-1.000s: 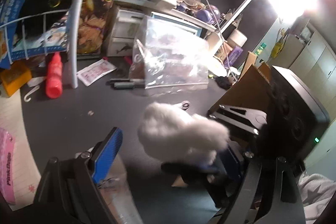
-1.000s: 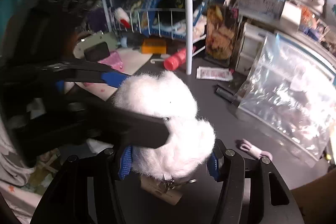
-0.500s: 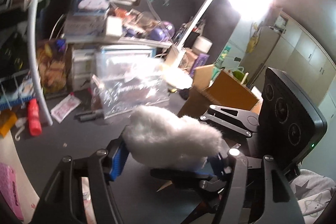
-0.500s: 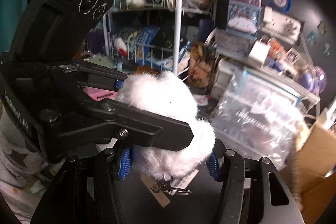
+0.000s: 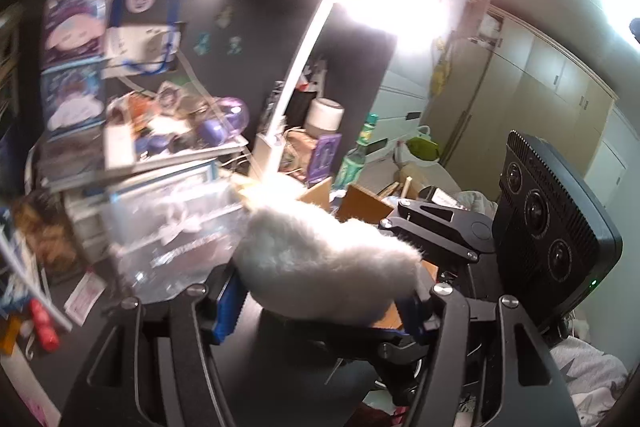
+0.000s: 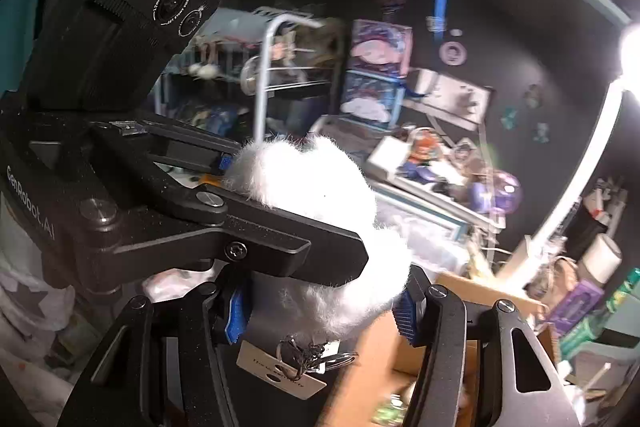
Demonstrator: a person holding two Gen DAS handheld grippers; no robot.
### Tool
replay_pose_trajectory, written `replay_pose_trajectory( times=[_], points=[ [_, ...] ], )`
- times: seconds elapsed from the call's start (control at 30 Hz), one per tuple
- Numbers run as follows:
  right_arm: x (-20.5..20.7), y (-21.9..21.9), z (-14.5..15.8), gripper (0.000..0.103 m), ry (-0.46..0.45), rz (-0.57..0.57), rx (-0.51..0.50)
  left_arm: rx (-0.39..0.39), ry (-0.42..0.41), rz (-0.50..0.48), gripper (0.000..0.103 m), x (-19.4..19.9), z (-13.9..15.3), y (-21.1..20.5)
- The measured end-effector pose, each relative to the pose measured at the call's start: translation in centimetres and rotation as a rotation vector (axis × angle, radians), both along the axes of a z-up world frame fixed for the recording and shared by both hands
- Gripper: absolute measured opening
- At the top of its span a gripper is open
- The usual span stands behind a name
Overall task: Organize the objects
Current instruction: 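Carry the fluffy plush into the cardboard box and open the right tool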
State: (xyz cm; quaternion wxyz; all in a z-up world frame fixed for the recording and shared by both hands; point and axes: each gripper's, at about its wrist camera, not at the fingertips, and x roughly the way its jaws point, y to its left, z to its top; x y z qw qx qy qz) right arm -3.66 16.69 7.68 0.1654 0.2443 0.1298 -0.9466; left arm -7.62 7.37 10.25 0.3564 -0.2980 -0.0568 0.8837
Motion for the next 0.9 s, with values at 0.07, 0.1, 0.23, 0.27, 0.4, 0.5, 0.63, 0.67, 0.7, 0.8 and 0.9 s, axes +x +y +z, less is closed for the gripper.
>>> replay_pose_trajectory(
  times=[0.07, 0.1, 0.23, 0.27, 0.4, 0.5, 0.63, 0.67, 0.7, 0.8, 0.9],
  points=[
    [0.3, 1.4, 0.5, 0.054, 0.000, -0.025, -0.006, -0.006, -0.004, -0.024, 0.061, -0.7, 0.3, 1.5],
    [0.4, 2.2, 0.6, 0.054, -0.001, -0.037, -0.009, -0.009, -0.008, -0.036, 0.061, -1.1, 0.4, 2.3],
    [0.6, 5.1, 0.6, 0.054, -0.016, -0.094, -0.021, -0.021, -0.028, -0.077, 0.061, -2.7, 0.3, 5.0],
    [0.5, 5.6, 0.5, 0.054, -0.022, -0.103, -0.024, -0.024, -0.038, -0.088, 0.061, -3.2, 0.0, 5.7],
    [0.1, 7.8, -0.5, 0.054, -0.077, -0.140, -0.029, -0.041, -0.085, -0.125, 0.061, -4.8, -1.3, 7.9],
    [-0.3, 9.0, -1.7, 0.054, -0.136, -0.151, -0.033, -0.052, -0.123, -0.138, 0.061, -5.9, -2.8, 9.2],
    [-0.6, 10.5, -3.0, 0.054, -0.189, -0.169, -0.052, -0.069, -0.160, -0.152, 0.061, -6.9, -4.0, 10.7],
    [-0.7, 10.8, -3.3, 0.054, -0.202, -0.172, -0.056, -0.077, -0.169, -0.157, 0.061, -7.1, -4.4, 11.0],
    [-0.8, 11.1, -3.6, 0.054, -0.215, -0.175, -0.055, -0.086, -0.178, -0.163, 0.061, -7.3, -4.7, 11.4],
    [-1.1, 11.6, -4.3, 0.055, -0.250, -0.181, -0.049, -0.097, -0.202, -0.175, 0.061, -7.7, -5.5, 11.9],
    [-1.4, 12.0, -4.8, 0.055, -0.275, -0.182, -0.055, -0.104, -0.214, -0.182, 0.061, -7.8, -6.0, 12.0]
  ],
)
